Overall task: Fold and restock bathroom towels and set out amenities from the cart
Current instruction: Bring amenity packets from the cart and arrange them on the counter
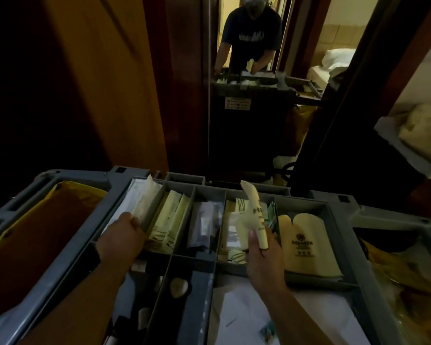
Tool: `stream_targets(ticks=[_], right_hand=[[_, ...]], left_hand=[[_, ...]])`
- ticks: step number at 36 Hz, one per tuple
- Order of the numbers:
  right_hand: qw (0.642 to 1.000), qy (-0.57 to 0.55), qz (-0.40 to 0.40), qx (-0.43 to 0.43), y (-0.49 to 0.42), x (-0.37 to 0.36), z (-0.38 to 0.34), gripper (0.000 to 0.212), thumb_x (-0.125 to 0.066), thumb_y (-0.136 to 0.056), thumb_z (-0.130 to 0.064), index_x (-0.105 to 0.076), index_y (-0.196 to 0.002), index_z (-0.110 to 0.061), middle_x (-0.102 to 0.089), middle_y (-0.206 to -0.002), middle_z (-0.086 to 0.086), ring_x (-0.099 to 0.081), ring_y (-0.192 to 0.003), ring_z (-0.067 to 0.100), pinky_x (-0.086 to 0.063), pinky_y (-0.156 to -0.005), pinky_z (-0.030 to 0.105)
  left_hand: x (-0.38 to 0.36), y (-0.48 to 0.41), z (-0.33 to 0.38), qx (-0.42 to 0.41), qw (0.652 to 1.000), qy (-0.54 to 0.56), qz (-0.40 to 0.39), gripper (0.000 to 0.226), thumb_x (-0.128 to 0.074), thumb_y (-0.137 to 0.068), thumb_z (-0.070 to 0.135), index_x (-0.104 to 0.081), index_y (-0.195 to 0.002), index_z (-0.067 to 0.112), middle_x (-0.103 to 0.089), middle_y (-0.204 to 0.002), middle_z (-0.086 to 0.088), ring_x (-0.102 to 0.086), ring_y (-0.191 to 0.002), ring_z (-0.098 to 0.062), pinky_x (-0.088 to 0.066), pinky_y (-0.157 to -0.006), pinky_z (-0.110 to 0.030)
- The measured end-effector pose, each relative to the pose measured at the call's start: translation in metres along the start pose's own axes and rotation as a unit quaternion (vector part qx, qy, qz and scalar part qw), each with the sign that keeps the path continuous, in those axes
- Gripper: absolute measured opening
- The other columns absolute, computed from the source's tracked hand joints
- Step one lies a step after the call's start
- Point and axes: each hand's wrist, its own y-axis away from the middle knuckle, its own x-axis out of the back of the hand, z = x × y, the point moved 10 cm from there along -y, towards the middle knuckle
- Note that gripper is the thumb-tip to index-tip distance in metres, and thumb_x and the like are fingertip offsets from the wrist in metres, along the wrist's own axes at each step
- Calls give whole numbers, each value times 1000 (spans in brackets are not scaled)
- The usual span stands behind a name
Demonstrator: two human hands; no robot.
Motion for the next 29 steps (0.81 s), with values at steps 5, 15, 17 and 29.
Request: stream_targets(ticks=[5,15,17,29], right_hand=[[1000,3,-2,-2,-2,-5,-1,14,-52,-106,-28,-60,-104,-39,-61,-71,1,-57,-62,15,-49,-56,37],[1000,3,2,9,2,-6,-23,13,-52,-106,-31,-63,-101,-35,-59,-64,-2,-56,-57,9,-50,-56,39],[1000,6,5,13,2,-5,-30,13,-52,-105,-32,-62,-102,-38,-59,-64,-2,-56,-58,13,-50,-55,40],[995,-4,-69,70,27,-4,-92,17,-54,-106,-22,-65,-95,-27,-68,-77,-3,-63,-68,0,-47,-59,17]], left_hand=[[-1,-11,-7,41,998,50,2,15,-61,-94,27,-66,-84,16,-66,-85,-14,-61,-73,-31,-54,-67,-38],[12,-4,5,26,999,-31,23,34,-58,-96,34,-70,-115,8,-64,-106,-24,-61,-98,-43,-55,-77,-48],[23,9,23,-12,998,-39,49,43,-71,-87,31,-63,-124,10,-59,-111,-23,-56,-103,-43,-49,-80,-49],[49,155,185,-7,748,587,-309,23,-61,-102,32,-77,-101,15,-78,-91,-7,-73,-84,-22,-60,-79,-35]])
